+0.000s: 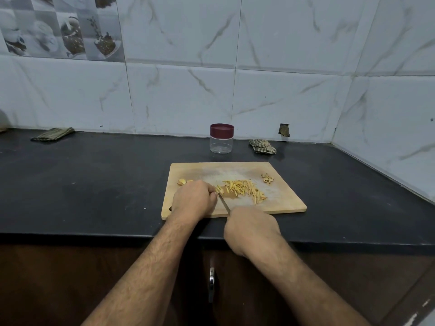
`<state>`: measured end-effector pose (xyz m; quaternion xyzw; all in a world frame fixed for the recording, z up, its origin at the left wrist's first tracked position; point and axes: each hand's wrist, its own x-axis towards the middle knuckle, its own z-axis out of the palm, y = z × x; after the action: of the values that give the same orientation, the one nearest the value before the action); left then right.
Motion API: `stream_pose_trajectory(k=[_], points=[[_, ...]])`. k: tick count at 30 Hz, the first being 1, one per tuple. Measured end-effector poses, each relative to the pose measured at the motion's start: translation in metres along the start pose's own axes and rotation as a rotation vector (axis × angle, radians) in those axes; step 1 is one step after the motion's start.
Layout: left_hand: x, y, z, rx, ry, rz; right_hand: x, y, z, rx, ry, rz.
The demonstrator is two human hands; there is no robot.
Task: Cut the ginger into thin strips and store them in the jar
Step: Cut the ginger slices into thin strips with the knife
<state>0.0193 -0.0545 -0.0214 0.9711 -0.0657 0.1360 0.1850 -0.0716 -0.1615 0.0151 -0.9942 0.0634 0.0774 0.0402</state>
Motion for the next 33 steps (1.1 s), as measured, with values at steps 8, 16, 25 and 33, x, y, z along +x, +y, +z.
stream_pose_trajectory(k=[8, 16, 25, 33], points=[[-0.003, 0.0, 0.001, -0.037, 0.015, -0.022, 0.005, -0.001, -0.005, 0.08, 0.066, -0.018], [0.0, -0.003, 0.004, -0.036, 0.02, -0.01, 0.014, -0.008, -0.007, 0.133, 0.102, -0.036], [0.002, -0.005, 0.003, -0.057, 0.033, -0.012, 0.015, -0.015, -0.009, 0.099, 0.067, -0.029], [0.001, -0.003, 0.002, -0.045, 0.019, -0.008, 0.006, -0.011, -0.007, 0.024, 0.002, -0.036]])
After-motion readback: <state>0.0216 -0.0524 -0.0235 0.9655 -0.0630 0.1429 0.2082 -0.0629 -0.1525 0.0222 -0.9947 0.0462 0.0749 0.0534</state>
